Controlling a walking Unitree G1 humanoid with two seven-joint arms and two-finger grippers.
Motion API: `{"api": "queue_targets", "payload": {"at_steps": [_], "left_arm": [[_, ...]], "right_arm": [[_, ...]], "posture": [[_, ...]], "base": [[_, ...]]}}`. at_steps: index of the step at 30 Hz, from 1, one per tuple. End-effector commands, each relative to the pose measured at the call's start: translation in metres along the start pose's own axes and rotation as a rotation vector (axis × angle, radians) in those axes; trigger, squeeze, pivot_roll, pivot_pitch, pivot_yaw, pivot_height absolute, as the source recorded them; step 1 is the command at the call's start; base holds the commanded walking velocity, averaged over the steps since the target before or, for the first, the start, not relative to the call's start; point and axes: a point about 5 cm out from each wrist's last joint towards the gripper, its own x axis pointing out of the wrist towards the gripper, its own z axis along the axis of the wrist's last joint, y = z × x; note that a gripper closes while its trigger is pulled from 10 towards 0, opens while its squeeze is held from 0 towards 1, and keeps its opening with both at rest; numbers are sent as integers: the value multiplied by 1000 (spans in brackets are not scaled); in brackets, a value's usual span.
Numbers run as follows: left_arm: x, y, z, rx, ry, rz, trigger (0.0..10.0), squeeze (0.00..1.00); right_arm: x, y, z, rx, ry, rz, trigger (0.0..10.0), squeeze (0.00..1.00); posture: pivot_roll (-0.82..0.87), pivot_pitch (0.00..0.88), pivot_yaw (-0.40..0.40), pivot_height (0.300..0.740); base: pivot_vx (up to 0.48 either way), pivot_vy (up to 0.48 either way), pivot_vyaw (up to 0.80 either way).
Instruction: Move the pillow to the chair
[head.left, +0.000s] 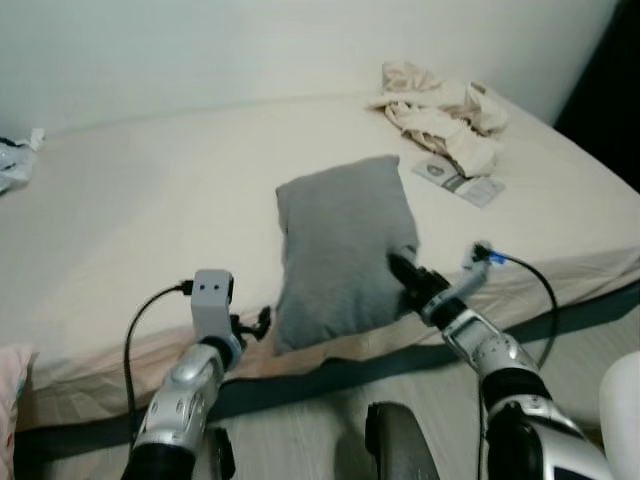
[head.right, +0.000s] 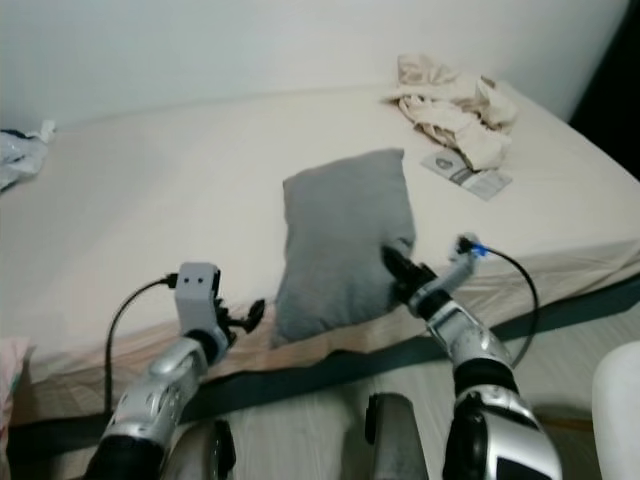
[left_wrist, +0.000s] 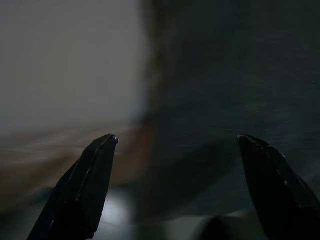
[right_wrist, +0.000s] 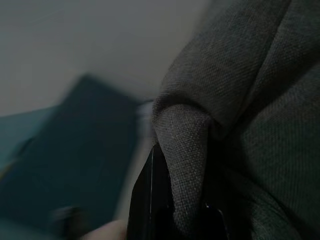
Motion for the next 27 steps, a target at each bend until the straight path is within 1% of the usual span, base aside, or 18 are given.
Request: {"api": "queue_targets", "payload": {"at_steps": [1,3,4,5,6,7,8,10,11,12,13,14,15,16,18,21,24,27], "left_arm": [[-1,3,0,-135,17,-18,10000,0],[0,-4,2,-279,28,-79,10000,0],[0,-4,2,-279,28,-79,10000,0],[0,-7,3,-326,30,-104,10000,0],[0,-7,3,-326,30,-104,10000,0],[-1,-11,4,-379,32,-147,10000,0],[-1,-11,4,-379,32,-147,10000,0],[-2,-18,5,-489,30,-214,10000,0],[-2,-18,5,-489,30,-214,10000,0],[-2,-21,6,-553,26,-241,10000,0],[-2,-24,6,-583,27,-259,10000,0],[-2,-24,6,-583,27,-259,10000,0],[3,-25,-3,-437,49,-174,10000,0],[3,-25,-3,-437,49,-174,10000,0],[7,-26,-9,-279,59,-98,10000,0],[10,-37,-6,-224,33,-109,10000,0],[11,-46,-4,-185,16,-132,10000,0],[11,-49,-4,-194,10,-147,10000,0]], "right_arm": [[7,13,-6,33,23,106,0,0],[6,17,-9,39,39,141,0,0],[6,17,-9,39,39,141,0,0],[6,18,-10,41,47,150,0,0],[6,18,-10,41,47,150,0,0],[4,20,-12,46,56,167,0,0],[4,20,-12,46,56,167,0,0],[0,26,-15,68,70,217,0,0],[0,26,-15,68,70,217,0,0],[-3,31,-16,80,77,250,0,0],[-6,36,-17,89,84,282,0,0],[-6,36,-17,89,84,282,0,0],[-11,42,-17,106,91,336,0,0],[-11,42,-17,106,91,336,0,0],[-16,44,-21,107,110,347,0,0],[-22,36,-31,91,152,305,0,0],[-27,33,-33,100,156,290,0,0],[-28,33,-34,102,157,288,0,0]], "posture": [[35,115,15,577],[34,112,15,577],[34,112,15,577],[33,113,16,577],[33,113,16,577],[31,111,16,577],[31,111,16,577],[29,112,19,577],[29,112,19,577],[27,113,20,577],[27,113,20,577],[27,113,20,577],[27,118,17,577],[27,118,17,577],[26,120,15,577],[23,123,13,577],[24,125,13,577],[23,125,13,577]], "base": [[0,0,0],[0,0,0],[0,0,0],[0,0,0],[0,0,0],[0,0,0],[0,0,0],[0,0,0],[0,0,0],[0,0,0],[0,0,0],[0,0,0],[0,0,0],[0,0,0],[0,0,0],[0,0,0],[0,0,0],[0,0,0]]}}
